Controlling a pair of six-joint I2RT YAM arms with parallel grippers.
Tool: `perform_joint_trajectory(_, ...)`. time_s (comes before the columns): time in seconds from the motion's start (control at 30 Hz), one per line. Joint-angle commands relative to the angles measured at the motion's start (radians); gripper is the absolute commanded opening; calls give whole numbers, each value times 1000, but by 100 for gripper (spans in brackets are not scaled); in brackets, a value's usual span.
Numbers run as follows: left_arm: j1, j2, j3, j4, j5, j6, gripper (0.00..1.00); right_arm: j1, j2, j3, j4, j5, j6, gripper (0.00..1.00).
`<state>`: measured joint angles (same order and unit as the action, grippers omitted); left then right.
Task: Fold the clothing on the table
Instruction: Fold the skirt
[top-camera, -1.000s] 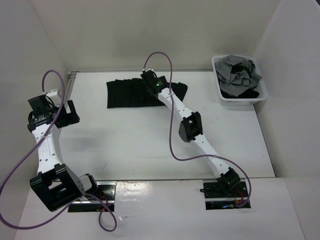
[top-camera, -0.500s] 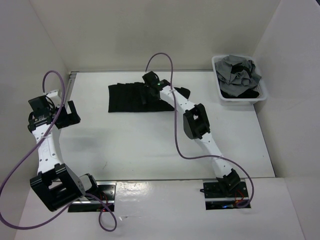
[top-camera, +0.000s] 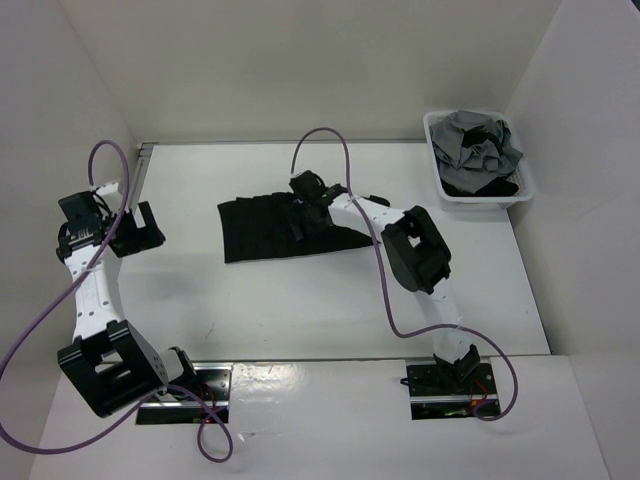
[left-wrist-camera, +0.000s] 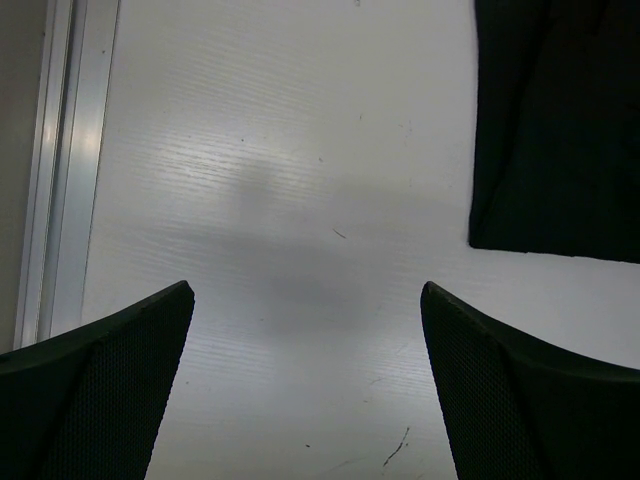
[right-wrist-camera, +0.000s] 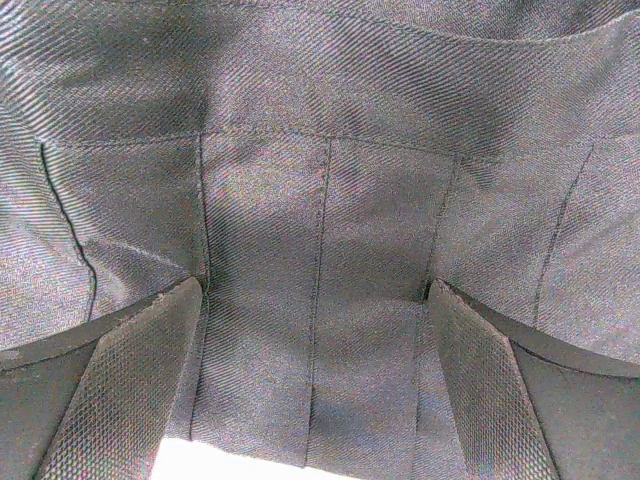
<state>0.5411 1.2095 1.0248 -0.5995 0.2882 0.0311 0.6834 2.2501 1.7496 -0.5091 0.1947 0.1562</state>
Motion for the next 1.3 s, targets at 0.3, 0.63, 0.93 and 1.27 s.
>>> perform_joint_trajectory(0.3,5,9,8,3,72,41,100,34,-55,-186,-71,2,-158,98)
perform_joint_trajectory(0.63,-41,88,43,-8,201,96,100,44,-204,-132,-103,-64,-214,98)
perform_joint_trajectory(0.93,-231,327,141,40,269,105,100,-21,-336,-25,-174,-198,-293,98)
perform_joint_trajectory(1.27,-403,596,216,118,239,127,100,-219,-443,-191,-183,-250,-330,98)
